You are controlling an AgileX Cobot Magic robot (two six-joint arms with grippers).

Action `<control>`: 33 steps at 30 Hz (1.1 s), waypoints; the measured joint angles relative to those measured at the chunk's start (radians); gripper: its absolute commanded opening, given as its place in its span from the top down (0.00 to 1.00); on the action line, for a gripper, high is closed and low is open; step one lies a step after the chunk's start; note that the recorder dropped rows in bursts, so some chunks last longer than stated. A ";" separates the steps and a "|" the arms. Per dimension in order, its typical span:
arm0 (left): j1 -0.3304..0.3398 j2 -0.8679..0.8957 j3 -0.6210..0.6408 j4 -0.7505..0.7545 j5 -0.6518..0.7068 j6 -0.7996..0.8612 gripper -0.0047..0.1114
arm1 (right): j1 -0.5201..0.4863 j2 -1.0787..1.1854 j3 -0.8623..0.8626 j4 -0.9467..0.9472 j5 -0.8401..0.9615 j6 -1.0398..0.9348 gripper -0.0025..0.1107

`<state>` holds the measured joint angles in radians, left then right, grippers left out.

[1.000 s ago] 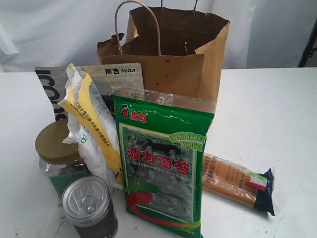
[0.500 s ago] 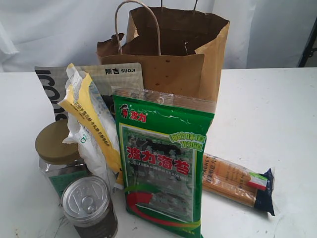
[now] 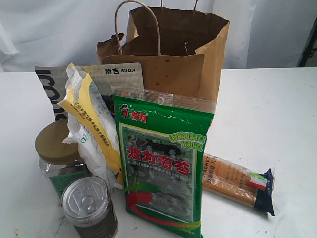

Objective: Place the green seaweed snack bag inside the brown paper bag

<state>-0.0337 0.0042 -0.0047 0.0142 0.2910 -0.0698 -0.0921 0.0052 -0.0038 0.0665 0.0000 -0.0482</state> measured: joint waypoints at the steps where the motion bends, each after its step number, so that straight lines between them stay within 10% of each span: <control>1: 0.000 0.000 0.000 0.000 0.000 0.000 0.96 | 0.000 0.000 0.000 0.002 -0.021 0.003 0.98; 13: 0.000 0.000 0.000 0.000 0.000 0.000 0.96 | 0.000 0.000 -0.002 0.004 -0.242 0.076 0.98; 33: 0.000 0.000 0.000 0.000 0.000 0.000 0.96 | 0.000 0.278 -0.454 0.086 0.456 0.059 0.98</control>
<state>-0.0337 0.0042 -0.0047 0.0142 0.2910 -0.0698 -0.0921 0.2830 -0.4574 0.1525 0.4556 0.0104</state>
